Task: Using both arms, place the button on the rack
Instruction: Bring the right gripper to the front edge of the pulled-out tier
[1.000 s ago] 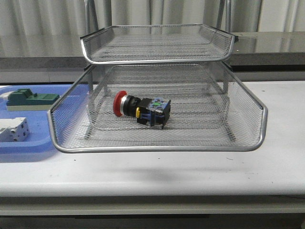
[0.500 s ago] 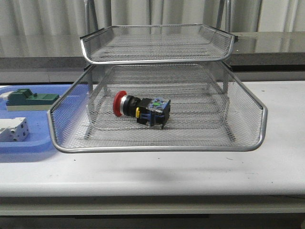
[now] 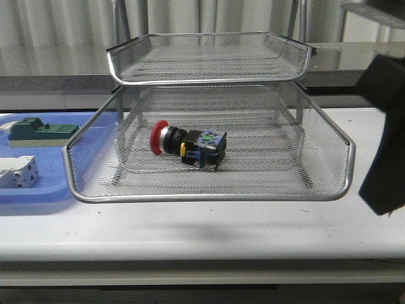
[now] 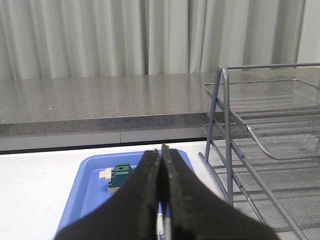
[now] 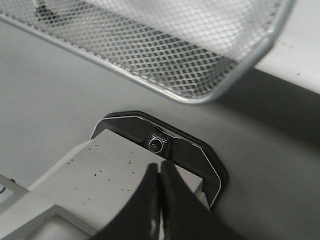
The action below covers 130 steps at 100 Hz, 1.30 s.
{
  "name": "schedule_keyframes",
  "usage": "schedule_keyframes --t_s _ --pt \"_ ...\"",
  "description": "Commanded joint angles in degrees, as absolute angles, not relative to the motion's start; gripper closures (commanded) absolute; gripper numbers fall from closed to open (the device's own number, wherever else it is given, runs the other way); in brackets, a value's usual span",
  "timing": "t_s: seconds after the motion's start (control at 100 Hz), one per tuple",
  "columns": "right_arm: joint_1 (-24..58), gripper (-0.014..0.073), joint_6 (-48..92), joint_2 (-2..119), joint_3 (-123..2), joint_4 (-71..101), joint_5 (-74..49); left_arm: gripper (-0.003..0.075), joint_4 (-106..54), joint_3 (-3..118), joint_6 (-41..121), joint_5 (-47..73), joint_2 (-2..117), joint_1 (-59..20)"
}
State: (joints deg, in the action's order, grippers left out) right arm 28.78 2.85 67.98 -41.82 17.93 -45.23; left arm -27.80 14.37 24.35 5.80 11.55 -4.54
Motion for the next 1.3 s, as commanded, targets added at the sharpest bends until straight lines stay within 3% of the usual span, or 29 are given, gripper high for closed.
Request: schedule_keyframes --t_s 0.0,0.61,0.89,1.29 --pt "32.4 0.066 3.7 68.8 -43.6 15.8 -41.6 0.0741 -28.5 15.9 23.9 1.6 12.0 -4.5" --pt "51.8 0.066 3.7 81.7 -43.6 -6.9 -17.1 0.0741 -28.5 15.9 23.9 1.6 12.0 -4.5" --pt "52.1 0.0659 3.7 85.4 -43.6 -14.5 -9.5 0.0741 -28.5 15.9 23.9 1.6 12.0 -4.5" --pt "48.0 0.0659 3.7 85.7 -43.7 -20.1 -8.3 0.0741 -28.5 15.9 23.9 1.6 12.0 -4.5"
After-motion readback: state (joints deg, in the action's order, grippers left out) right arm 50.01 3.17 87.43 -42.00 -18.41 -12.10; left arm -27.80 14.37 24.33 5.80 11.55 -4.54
